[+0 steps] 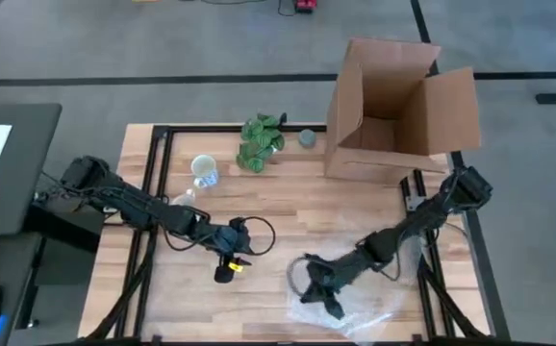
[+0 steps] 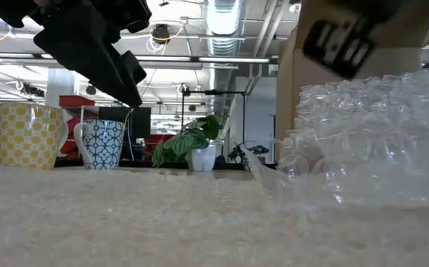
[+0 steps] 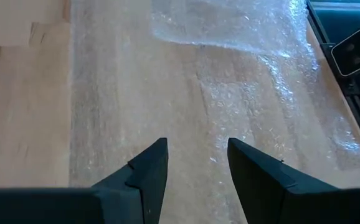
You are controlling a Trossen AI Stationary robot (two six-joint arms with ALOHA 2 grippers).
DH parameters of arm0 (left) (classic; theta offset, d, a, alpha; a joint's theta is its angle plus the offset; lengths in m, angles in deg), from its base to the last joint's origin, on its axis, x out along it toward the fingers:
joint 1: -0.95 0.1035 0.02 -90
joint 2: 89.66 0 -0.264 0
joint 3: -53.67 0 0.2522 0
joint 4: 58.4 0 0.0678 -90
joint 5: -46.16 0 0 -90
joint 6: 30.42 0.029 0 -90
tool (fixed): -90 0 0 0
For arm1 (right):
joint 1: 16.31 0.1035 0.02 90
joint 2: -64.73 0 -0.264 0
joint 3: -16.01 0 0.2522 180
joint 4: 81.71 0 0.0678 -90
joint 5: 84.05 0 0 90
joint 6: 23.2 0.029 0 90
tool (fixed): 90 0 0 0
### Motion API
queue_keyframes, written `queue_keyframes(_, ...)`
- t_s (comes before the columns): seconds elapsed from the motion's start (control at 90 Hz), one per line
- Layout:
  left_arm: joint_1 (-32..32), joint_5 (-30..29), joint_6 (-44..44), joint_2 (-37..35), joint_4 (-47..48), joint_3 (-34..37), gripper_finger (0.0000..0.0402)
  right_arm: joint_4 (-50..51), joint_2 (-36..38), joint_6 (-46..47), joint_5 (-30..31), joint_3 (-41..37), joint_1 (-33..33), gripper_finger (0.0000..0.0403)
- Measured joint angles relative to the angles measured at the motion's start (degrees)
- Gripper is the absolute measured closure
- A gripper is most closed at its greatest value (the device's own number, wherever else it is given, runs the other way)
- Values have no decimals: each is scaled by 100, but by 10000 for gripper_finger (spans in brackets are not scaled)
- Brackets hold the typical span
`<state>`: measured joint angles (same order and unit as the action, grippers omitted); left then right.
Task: Wrap mug
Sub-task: Prepare the bubble wrap in the center of the table
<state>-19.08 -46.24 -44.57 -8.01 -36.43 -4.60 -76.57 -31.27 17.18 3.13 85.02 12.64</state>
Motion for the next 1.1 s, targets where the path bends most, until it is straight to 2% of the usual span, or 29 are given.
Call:
queue_keyframes(0.1, 0, 1, 71, 0, 4, 0, 254, 1249, -122, -347, -38, 460, -313, 391)
queue_keyframes(0.211, 0, 2, 67, 0, 17, 0, 254, 2099, -375, -949, -119, 893, -582, 357)
queue_keyframes(0.456, -30, 4, -148, 0, 337, -2, 254, 2661, -1202, -2192, -376, 1474, -1090, 246)
queue_keyframes(0.567, -159, 9, -291, 0, 513, -2, 254, 2673, -1452, -2966, -461, 1675, -1176, 213)
queue_keyframes(0.689, -336, 20, -400, -2, 548, -2, 254, 2740, -1509, -3416, -467, 1857, -1159, 205)
queue_keyframes(0.9, -472, 18, -561, -120, 693, -3, 254, 3143, -1508, -3507, -397, 1920, -1295, 213)
queue_keyframes(1.1, -472, -1, -613, -217, 795, -4, 254, 3057, -1965, -3759, -665, 1910, -1466, 222)
